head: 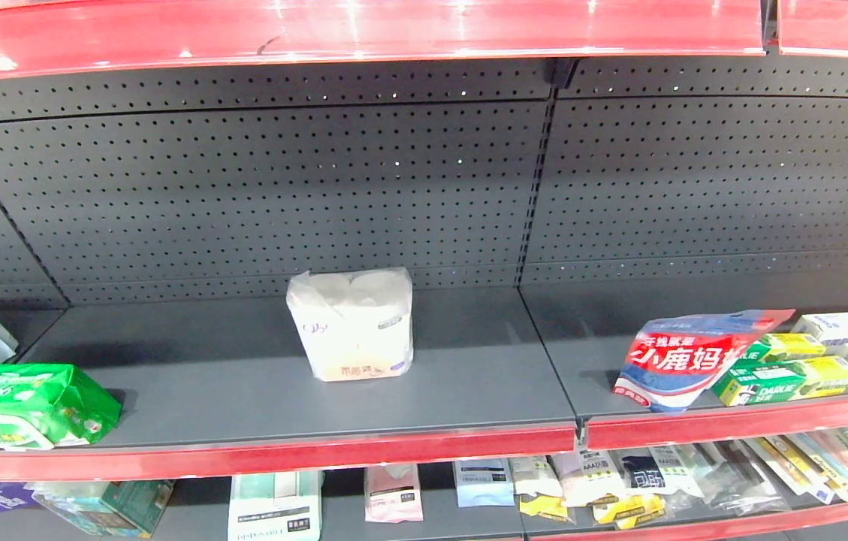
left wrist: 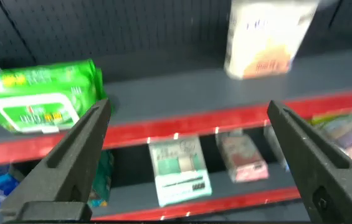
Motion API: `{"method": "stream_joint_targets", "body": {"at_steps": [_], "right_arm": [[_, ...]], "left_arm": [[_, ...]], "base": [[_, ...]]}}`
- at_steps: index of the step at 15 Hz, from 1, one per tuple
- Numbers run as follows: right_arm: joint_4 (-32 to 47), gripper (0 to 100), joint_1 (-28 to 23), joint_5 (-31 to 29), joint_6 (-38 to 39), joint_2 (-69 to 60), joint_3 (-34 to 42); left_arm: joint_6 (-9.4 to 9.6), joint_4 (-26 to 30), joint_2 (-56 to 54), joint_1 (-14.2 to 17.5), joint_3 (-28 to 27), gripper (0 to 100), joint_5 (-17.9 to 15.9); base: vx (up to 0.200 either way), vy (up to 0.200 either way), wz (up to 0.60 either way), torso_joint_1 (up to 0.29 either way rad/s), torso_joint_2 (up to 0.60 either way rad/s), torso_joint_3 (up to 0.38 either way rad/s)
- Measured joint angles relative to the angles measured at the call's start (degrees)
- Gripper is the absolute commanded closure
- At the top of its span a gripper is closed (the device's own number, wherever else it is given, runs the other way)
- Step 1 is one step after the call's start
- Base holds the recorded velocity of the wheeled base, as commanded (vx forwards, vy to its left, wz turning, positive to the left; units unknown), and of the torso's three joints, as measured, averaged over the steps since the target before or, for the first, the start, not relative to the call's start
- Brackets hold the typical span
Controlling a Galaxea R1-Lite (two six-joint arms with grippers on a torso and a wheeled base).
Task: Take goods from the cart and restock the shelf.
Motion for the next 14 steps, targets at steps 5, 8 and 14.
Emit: {"method": "stream_joint_targets", "body": {"at_steps": [5, 8, 14], "right_arm": [[-0.2, 100, -0.5, -1.5, -0.5, -0.8, 1.3], [-0.4, 100, -0.5, -1.7, -1.4, -0.8, 1.1], [-0.2, 100, -0.5, -1.7, -1.6, -0.3, 1.0]], "left_arm": [[-3.46, -7.5, 25.8, 2.2, -10.5, 0, 1.8], [1.54, -18.7, 45.2, 5.3, -13.6, 0, -3.0], [23.38, -25.5, 73.1, 10.5, -21.3, 0, -30.7]], "base": [[0.0, 0.0, 0.0, 0.0, 0.0, 0.0], [0.0, 0.0, 0.0, 0.0, 0.0, 0.0], [0.0, 0.0, 0.0, 0.0, 0.0, 0.0]]}}
